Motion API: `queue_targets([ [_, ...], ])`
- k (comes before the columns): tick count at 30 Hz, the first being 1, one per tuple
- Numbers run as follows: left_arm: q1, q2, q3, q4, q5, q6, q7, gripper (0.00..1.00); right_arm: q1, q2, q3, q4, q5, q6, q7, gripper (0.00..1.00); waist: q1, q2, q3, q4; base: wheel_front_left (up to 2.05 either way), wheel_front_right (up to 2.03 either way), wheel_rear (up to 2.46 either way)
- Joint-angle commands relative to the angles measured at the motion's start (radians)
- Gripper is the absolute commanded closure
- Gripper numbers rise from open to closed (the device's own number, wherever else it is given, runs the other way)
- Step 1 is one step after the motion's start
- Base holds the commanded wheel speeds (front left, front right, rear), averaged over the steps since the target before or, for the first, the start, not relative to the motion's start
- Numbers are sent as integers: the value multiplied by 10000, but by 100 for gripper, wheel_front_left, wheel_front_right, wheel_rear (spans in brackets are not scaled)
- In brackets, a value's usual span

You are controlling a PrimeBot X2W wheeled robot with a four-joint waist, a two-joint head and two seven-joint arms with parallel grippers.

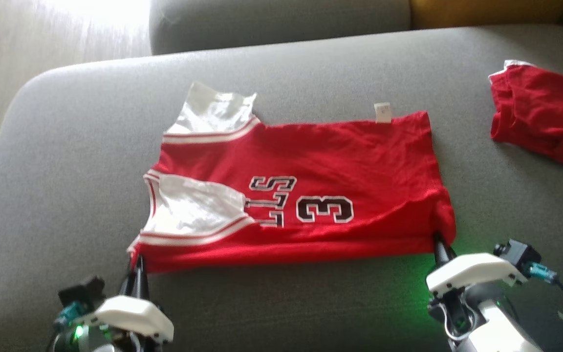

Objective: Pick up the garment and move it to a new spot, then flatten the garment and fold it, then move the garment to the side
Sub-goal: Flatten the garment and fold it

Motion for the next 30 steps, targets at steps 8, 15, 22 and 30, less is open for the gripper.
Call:
queue_targets([
  [8, 725, 234, 139, -83, -48, -85, -28, 100, 109, 20, -115, 589, -468, -2, 53, 100, 0, 0, -480, -22, 0, 0, 0],
  [15, 1092, 215, -7, -129, -125, 20, 101, 0, 39, 20, -508, 1390, -698, -2, 85, 0, 0, 0, -573, 18, 0, 0, 0],
  [22, 1213, 293, -84, -469, -76, 234, 273, 0, -527, -149, -1129, 2023, -1664, -2, -123, 0, 0, 0, -603, 8, 0, 0, 0],
  [30, 979, 395, 358, -1678, -127, 614, 43, 0, -443, -303, -2769, -359, -3948, -2, -135, 0, 0, 0, -545, -13, 0, 0, 0],
])
